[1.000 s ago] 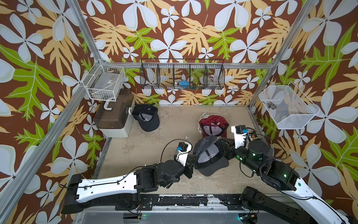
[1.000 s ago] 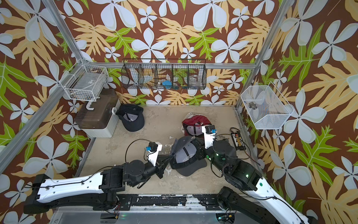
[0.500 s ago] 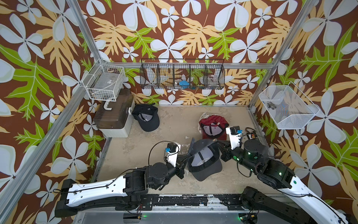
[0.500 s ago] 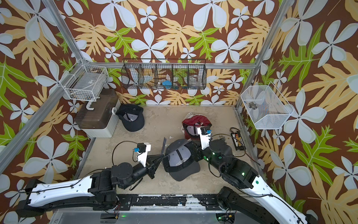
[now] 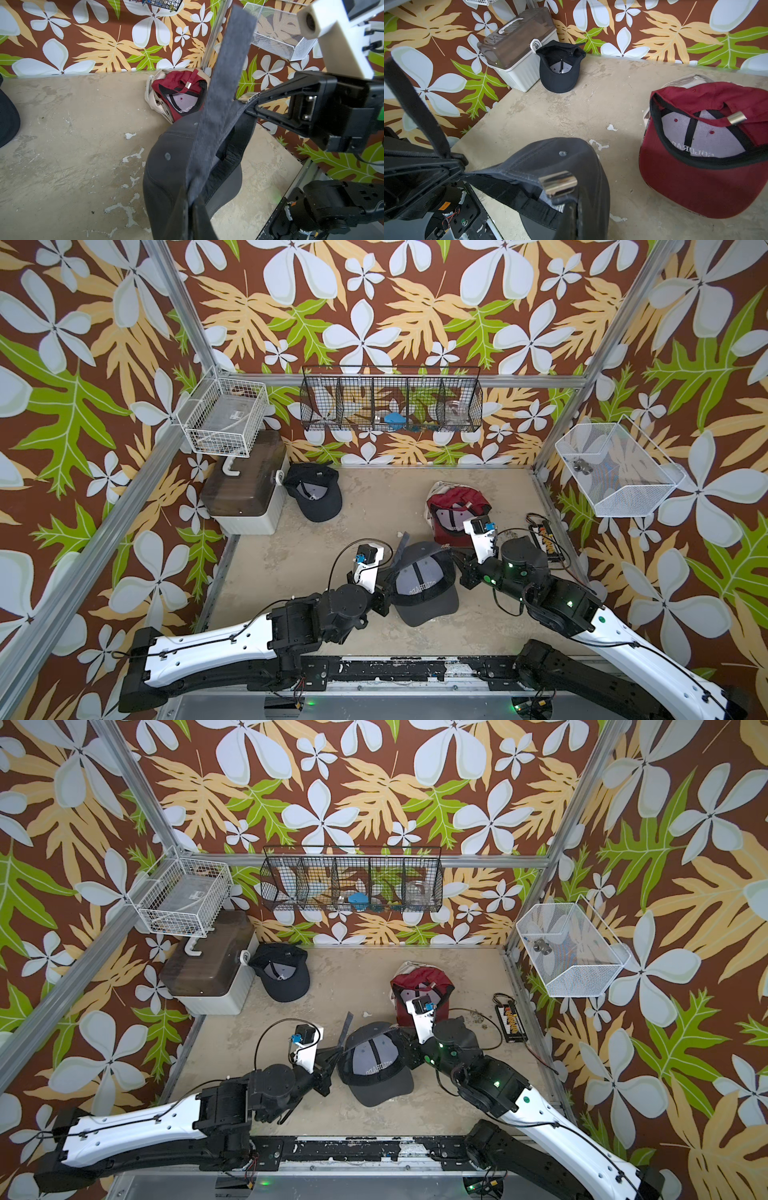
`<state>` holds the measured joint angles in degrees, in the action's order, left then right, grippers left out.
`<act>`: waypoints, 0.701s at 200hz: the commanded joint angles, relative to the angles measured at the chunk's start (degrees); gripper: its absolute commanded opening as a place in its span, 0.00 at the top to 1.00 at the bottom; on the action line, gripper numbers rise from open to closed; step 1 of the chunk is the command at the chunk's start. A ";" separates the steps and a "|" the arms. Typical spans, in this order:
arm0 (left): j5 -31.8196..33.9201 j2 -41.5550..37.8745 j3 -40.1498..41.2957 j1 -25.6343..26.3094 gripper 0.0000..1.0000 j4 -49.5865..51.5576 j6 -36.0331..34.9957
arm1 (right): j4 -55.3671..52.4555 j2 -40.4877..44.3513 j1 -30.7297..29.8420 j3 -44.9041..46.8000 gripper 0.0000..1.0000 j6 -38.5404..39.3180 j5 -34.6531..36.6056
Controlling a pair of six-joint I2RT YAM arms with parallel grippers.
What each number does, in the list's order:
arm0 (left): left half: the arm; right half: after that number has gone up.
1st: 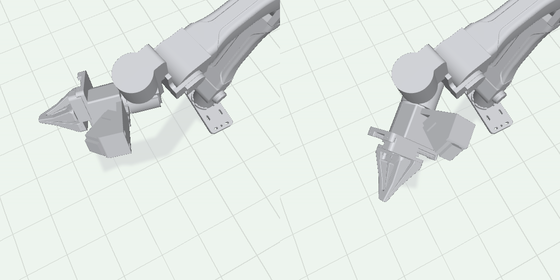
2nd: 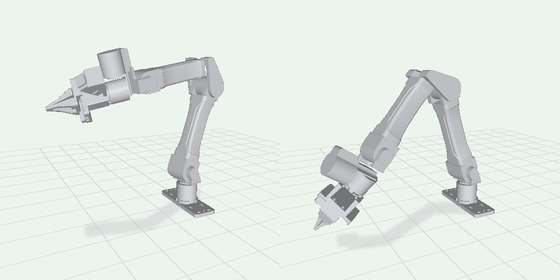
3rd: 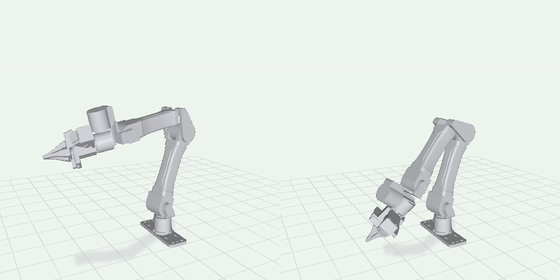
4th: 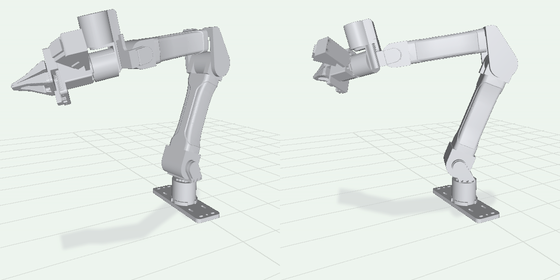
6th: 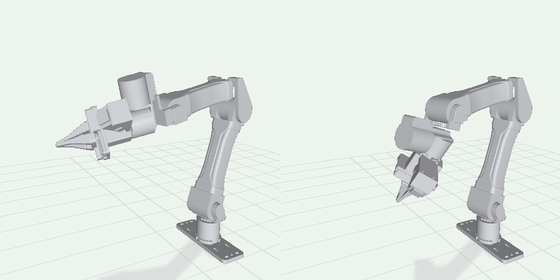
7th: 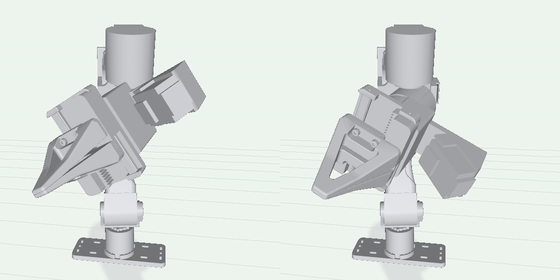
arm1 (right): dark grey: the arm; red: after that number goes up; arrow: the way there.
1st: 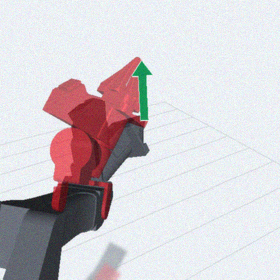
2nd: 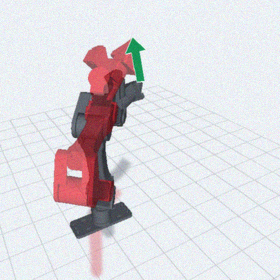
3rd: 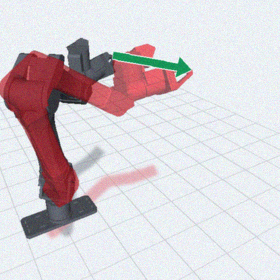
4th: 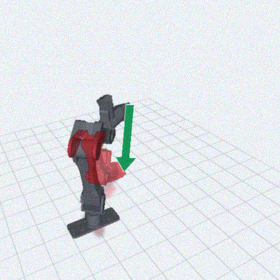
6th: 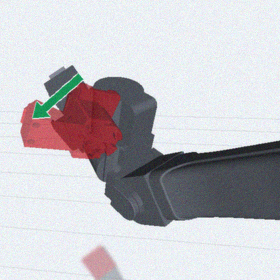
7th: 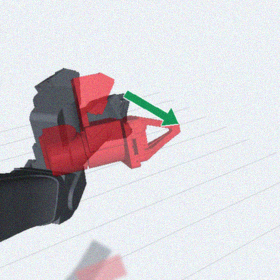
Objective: Open the adjustable buckle of the baseball cap
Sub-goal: Pull the adjustable strap on the baseball cap, then place the baseball cap on the baseball cap.
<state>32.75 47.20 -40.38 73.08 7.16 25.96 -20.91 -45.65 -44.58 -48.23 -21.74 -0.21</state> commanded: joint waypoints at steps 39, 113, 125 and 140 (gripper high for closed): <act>-7.25 1.81 -1.25 -8.55 1.00 -0.49 -2.72 | 4.91 -1.94 0.08 2.50 1.00 0.91 -1.55; -16.68 8.92 -10.25 -21.19 1.00 0.77 -9.17 | 3.45 -4.04 0.06 0.93 0.64 1.87 1.42; -18.10 10.32 -11.54 -23.25 1.00 0.91 -10.25 | 2.62 -3.33 0.07 0.77 0.61 2.05 2.79; -20.05 11.84 -12.92 -26.06 1.00 1.24 -11.44 | 1.66 -2.06 0.04 0.66 0.58 2.46 4.05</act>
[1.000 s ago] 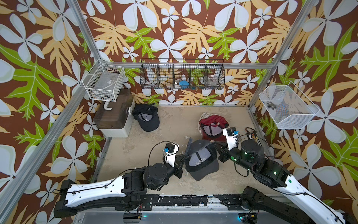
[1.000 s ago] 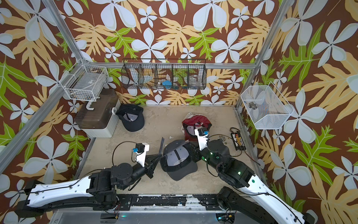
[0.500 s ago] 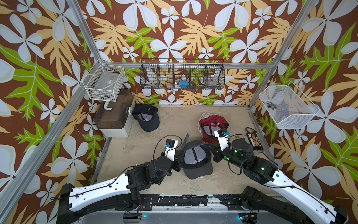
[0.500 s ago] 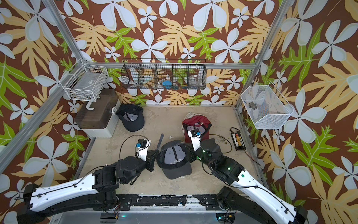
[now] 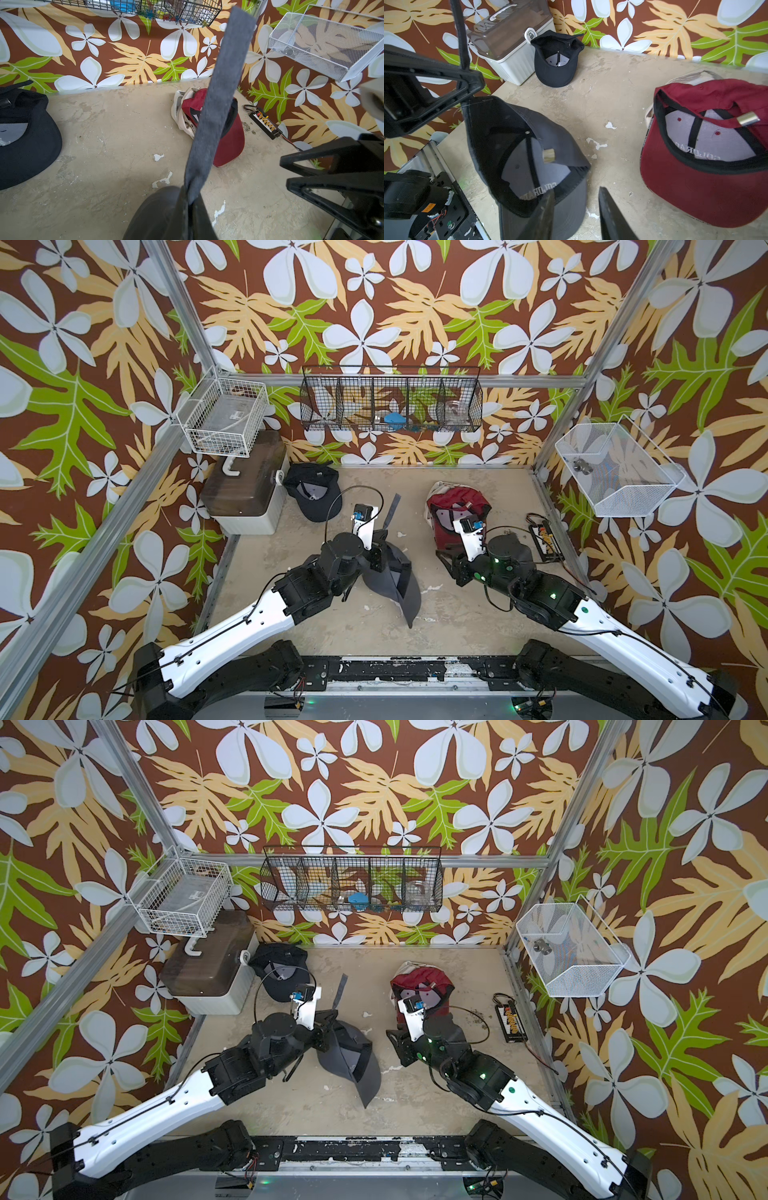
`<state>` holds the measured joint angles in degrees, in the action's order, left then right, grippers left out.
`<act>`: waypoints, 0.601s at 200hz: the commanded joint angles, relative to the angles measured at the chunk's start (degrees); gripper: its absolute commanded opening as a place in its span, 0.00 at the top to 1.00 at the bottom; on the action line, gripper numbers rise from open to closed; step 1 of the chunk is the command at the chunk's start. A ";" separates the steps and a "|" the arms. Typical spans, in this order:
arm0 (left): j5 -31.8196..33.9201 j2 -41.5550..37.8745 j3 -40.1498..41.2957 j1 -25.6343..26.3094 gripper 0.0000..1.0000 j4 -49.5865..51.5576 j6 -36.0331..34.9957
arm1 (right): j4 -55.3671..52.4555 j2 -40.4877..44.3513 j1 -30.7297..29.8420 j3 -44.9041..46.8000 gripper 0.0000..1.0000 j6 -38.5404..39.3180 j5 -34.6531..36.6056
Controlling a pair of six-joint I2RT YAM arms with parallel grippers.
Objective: Open the adjustable buckle of the baseball cap
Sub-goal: Place the baseball cap on the baseball cap.
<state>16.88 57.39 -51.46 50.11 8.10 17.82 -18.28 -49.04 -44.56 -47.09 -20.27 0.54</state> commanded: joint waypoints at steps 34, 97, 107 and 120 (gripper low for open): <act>-9.55 4.68 -4.08 -9.56 1.00 -0.57 -5.33 | -4.60 3.74 0.02 -1.24 0.53 1.94 7.43; -16.37 14.71 -14.59 -20.70 1.00 0.50 -9.20 | -7.02 8.67 0.00 0.05 0.45 2.45 12.38; -17.17 16.44 -16.47 -22.57 1.00 0.72 -9.76 | -7.03 8.78 0.00 0.32 0.44 2.47 12.38; -18.04 18.93 -19.06 -25.12 1.00 1.28 -10.41 | -6.85 8.87 0.02 0.72 0.45 2.52 12.22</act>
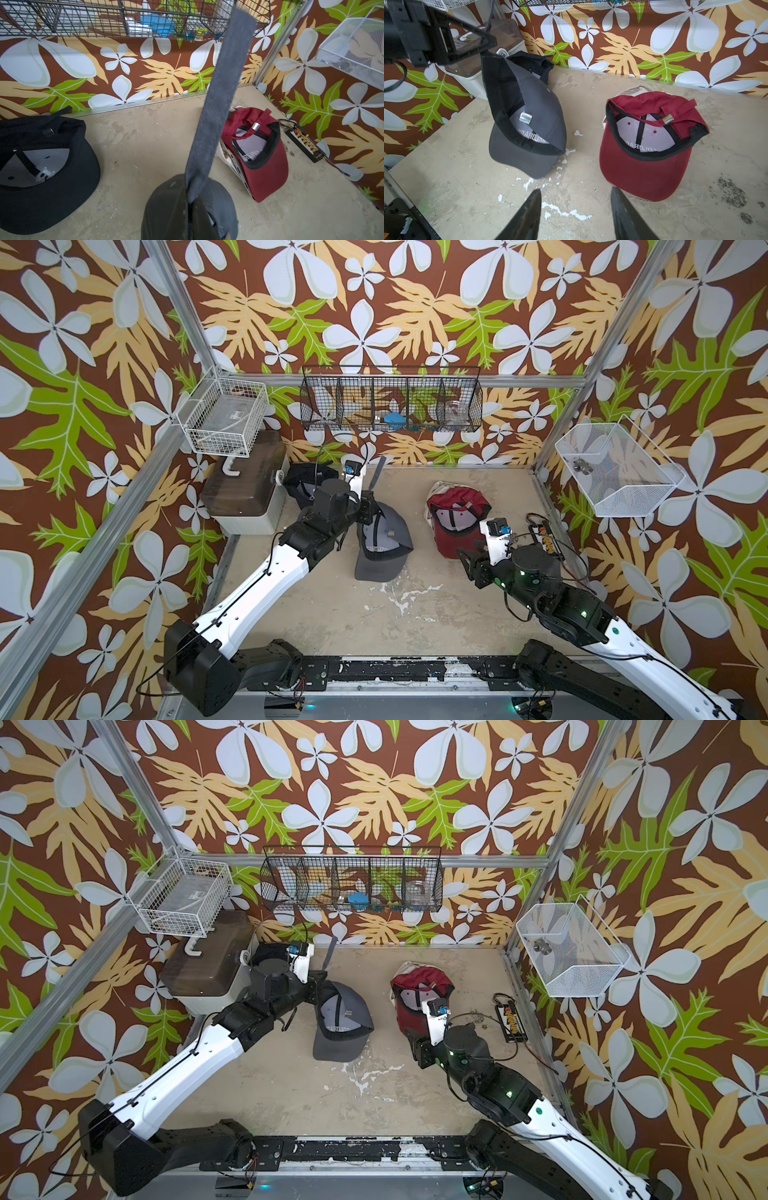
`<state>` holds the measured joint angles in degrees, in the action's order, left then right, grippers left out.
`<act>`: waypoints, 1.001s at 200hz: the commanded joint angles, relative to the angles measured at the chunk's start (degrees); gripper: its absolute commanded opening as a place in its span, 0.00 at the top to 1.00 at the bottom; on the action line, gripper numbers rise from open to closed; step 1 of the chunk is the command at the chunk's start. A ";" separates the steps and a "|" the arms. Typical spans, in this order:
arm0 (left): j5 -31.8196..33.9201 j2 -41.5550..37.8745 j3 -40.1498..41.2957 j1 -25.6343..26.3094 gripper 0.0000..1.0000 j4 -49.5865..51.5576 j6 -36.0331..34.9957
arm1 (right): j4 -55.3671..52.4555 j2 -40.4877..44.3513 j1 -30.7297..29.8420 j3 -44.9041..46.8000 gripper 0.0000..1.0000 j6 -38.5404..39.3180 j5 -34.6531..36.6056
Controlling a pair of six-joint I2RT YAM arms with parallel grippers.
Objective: Open the adjustable buckle of the baseball cap
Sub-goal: Place the baseball cap on the baseball cap.
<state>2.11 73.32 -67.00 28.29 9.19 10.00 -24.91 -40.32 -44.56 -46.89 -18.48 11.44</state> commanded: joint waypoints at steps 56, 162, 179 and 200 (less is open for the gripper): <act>-7.07 13.40 -16.28 -12.90 1.00 2.36 -3.54 | 0.31 0.33 0.02 0.94 0.44 1.32 1.21; -5.12 22.10 -27.29 -23.20 0.70 4.20 3.12 | -1.64 3.14 0.00 1.88 0.44 0.81 1.12; -4.99 18.27 -23.51 -23.20 0.57 1.96 3.95 | -1.74 3.60 0.07 2.35 0.44 0.81 1.20; -3.41 12.24 -17.95 -23.20 0.49 -1.57 4.65 | -1.95 2.39 0.05 1.82 0.44 0.69 0.73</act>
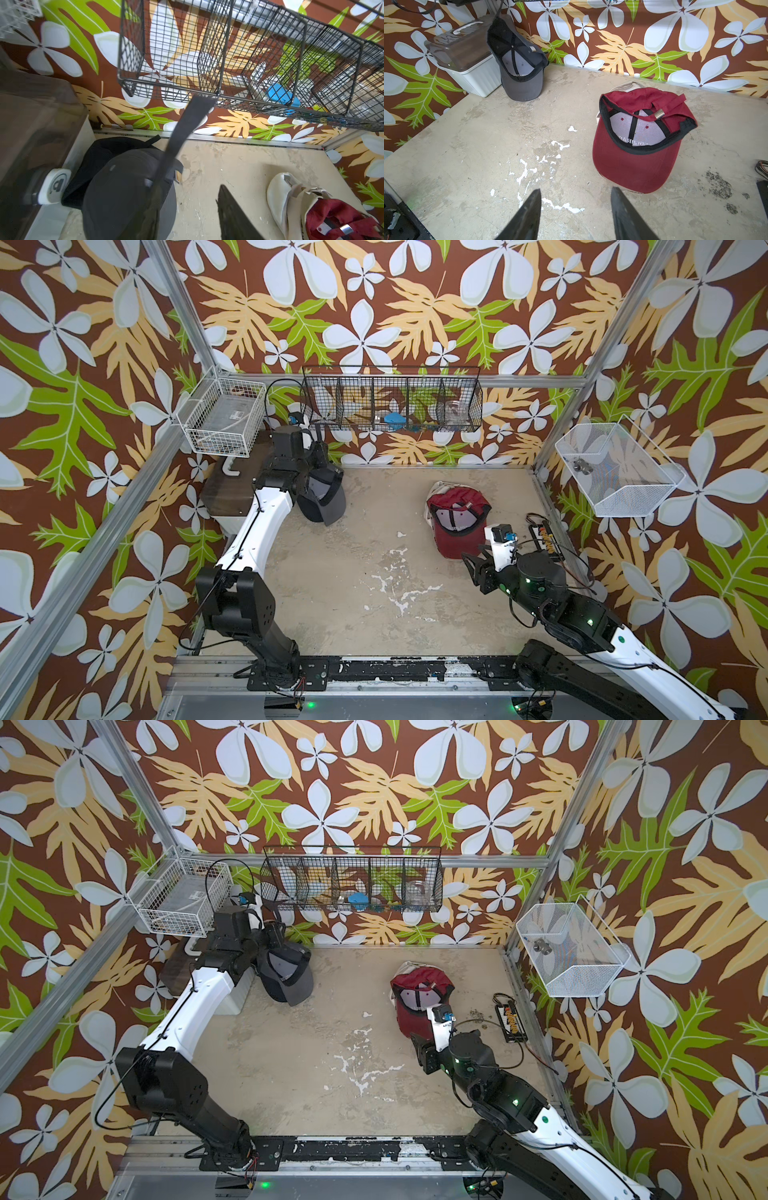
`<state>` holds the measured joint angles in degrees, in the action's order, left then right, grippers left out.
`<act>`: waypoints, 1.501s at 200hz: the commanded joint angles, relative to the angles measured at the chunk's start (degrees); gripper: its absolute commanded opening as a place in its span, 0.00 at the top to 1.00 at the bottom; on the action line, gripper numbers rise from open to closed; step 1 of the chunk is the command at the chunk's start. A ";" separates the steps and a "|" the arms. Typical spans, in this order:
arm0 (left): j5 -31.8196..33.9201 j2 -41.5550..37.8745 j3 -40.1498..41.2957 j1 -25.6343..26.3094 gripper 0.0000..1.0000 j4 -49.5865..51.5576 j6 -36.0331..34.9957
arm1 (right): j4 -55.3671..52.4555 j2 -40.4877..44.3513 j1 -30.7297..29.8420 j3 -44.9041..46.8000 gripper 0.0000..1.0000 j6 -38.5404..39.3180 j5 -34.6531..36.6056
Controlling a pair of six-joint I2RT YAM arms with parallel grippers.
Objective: Open the adjustable buckle of the baseball cap
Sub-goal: Place the baseball cap on the baseball cap, then pick up the baseball cap.
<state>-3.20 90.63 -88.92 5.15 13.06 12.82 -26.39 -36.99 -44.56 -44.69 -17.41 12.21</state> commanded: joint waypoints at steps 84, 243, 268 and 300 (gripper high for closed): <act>-0.11 -19.26 16.29 0.43 0.14 -5.92 3.99 | -0.18 -1.51 0.07 -1.50 0.44 -2.63 -0.99; 6.24 -39.34 40.93 21.74 0.08 -6.75 9.39 | -5.84 -6.69 0.29 -8.60 0.44 -1.90 10.31; 8.39 -39.61 42.71 26.84 0.08 -6.99 10.01 | -4.96 -8.80 4.51 -8.94 0.43 -0.33 9.23; 10.65 -38.37 44.04 33.47 0.09 -7.27 10.82 | -2.25 -11.71 16.73 -8.34 0.44 2.65 0.22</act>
<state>4.69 51.62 -45.45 35.24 7.20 22.39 -31.24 -47.16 -34.33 -53.19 -17.52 18.11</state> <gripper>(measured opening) 0.916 0.565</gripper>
